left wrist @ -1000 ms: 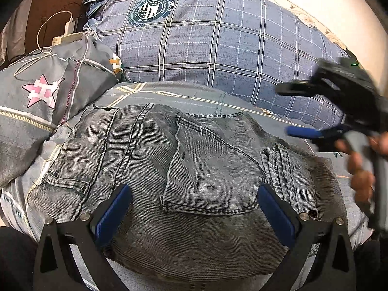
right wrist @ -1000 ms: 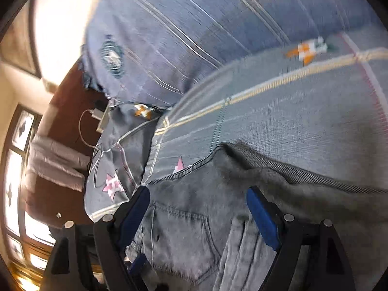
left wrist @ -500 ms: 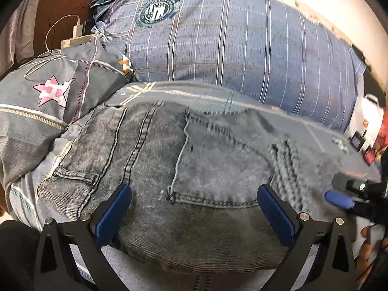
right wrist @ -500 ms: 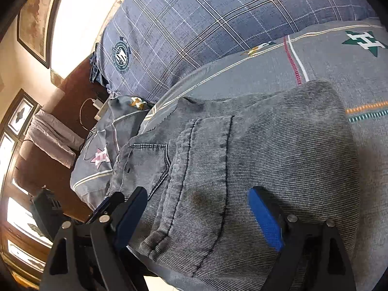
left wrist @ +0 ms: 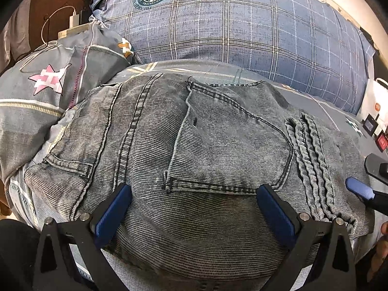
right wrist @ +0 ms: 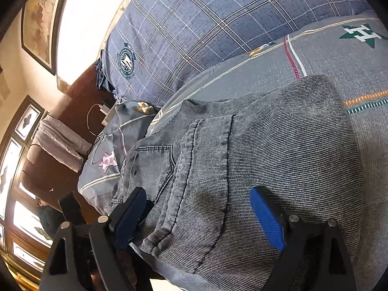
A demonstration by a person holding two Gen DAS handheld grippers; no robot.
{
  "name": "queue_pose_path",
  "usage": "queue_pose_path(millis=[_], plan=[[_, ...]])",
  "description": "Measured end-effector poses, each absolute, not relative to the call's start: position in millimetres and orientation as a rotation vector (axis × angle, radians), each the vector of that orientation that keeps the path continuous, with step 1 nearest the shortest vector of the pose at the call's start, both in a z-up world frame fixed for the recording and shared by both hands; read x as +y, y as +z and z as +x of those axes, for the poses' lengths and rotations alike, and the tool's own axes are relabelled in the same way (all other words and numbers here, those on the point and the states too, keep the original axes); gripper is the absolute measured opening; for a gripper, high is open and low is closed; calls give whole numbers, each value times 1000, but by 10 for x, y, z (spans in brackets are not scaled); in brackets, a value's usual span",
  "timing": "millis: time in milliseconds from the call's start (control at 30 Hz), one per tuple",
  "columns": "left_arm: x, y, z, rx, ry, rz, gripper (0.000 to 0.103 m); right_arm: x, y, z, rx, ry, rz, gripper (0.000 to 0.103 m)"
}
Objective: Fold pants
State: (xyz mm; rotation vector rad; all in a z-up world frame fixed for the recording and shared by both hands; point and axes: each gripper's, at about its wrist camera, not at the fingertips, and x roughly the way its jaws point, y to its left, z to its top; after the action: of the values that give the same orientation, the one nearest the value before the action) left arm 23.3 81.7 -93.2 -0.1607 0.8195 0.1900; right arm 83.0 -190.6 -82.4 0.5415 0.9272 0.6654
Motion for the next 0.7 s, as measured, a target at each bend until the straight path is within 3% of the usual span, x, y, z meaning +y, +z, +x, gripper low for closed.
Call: queue_pose_path(millis=[200,300,400,533,700], plan=[[825,-878,221,834,169,-154,103,-1911,-825,824,923,663,542,90],[984,-605,30,720,207,-237,103,-1889,-797,813,924,653,522,90],[1308,-432,-189,640,243,-386,103,-1847,-786,798,915,636,494,90],[1911,-682,-400,684,232,-776,103,-1826,-785,802,906,622,488,90],[2227,-972,-386,734,149,-1036,103,-1799,-781,790,899,610,476,90]])
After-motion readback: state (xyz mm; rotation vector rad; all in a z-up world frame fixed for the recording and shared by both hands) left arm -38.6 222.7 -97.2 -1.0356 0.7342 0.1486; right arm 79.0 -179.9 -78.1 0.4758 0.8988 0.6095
